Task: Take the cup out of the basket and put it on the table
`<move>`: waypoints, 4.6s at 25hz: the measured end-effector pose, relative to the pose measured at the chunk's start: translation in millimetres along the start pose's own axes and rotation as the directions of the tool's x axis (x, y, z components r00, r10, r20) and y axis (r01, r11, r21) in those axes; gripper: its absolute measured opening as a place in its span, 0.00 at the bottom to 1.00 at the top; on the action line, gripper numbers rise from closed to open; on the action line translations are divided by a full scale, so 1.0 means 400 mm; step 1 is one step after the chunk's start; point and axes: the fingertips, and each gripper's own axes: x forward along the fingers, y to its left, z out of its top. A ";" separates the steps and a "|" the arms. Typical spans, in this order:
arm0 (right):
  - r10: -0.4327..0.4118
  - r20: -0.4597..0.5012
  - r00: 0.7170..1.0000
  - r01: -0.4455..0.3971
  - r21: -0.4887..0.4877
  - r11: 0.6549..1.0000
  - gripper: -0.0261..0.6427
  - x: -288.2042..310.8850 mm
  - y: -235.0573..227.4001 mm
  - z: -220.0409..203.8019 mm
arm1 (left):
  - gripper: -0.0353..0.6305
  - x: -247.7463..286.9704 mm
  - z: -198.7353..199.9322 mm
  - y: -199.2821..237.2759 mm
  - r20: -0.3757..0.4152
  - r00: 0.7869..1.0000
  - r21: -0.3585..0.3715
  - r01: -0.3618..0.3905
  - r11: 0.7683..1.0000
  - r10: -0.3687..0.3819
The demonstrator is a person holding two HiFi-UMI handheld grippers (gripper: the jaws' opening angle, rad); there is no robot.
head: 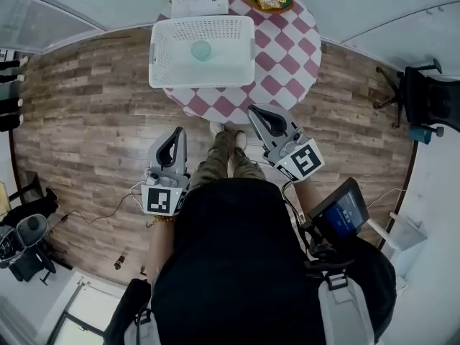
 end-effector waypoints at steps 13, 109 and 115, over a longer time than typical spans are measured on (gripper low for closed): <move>-0.047 -0.108 0.993 0.043 -0.038 0.998 0.05 0.171 -0.078 0.007 | 0.05 0.105 -0.037 0.178 0.025 0.997 0.002 0.076 0.997 -0.076; -0.144 -0.972 0.184 -0.909 -0.224 0.353 0.24 0.585 -0.294 -0.807 | 0.05 -0.273 -0.210 0.305 -0.091 0.865 -0.108 -0.502 0.858 0.494; -0.149 -0.970 0.192 -0.908 -0.233 0.349 0.22 0.591 -0.288 -0.809 | 0.05 -0.271 -0.205 0.300 -0.089 0.862 -0.103 -0.506 0.856 0.499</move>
